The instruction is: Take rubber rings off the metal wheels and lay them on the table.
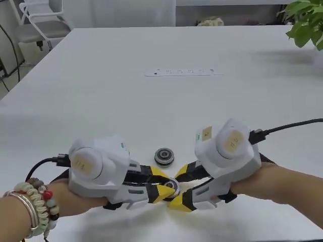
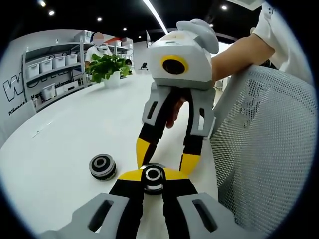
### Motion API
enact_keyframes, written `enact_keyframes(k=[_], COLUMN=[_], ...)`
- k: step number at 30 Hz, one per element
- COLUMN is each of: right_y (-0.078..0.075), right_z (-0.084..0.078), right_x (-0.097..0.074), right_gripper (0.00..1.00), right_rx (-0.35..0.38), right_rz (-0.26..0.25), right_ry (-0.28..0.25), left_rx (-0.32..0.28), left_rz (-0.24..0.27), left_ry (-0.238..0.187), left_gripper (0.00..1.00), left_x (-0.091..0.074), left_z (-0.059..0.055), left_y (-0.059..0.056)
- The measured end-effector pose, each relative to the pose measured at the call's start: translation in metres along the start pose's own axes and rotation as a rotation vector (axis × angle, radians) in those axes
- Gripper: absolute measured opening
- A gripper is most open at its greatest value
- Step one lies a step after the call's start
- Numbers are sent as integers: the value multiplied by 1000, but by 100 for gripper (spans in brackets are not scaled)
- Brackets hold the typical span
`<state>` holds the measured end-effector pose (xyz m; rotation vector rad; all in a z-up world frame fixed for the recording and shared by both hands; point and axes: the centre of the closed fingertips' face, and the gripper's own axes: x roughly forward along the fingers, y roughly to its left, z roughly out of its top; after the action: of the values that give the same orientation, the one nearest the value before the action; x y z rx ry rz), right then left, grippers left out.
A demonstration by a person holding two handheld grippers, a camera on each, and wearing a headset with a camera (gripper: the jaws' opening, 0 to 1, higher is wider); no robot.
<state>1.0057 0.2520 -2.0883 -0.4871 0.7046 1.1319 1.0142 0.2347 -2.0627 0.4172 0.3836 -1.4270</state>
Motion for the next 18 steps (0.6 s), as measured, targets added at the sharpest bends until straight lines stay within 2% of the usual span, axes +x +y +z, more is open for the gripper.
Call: enact_keyframes(k=[3, 6, 13, 18], right_y=[-5, -8, -6, -5], right_z=[1, 3, 2, 0], right_x=[-4, -9, -9, -12], right_gripper=[26, 24, 23, 23], right_rx=[3, 60, 34, 70], right_rz=[-10, 1, 15, 37], right_ry=[-8, -39, -19, -20], left_rx=[1, 1, 3, 6], left_rz=[0, -1, -4, -14], left_ry=[0, 0, -1, -3], left_gripper=[8, 8, 8, 8], left_x=[0, 0, 0, 1], left_z=[0, 0, 1, 1], left_y=[0, 0, 0, -2])
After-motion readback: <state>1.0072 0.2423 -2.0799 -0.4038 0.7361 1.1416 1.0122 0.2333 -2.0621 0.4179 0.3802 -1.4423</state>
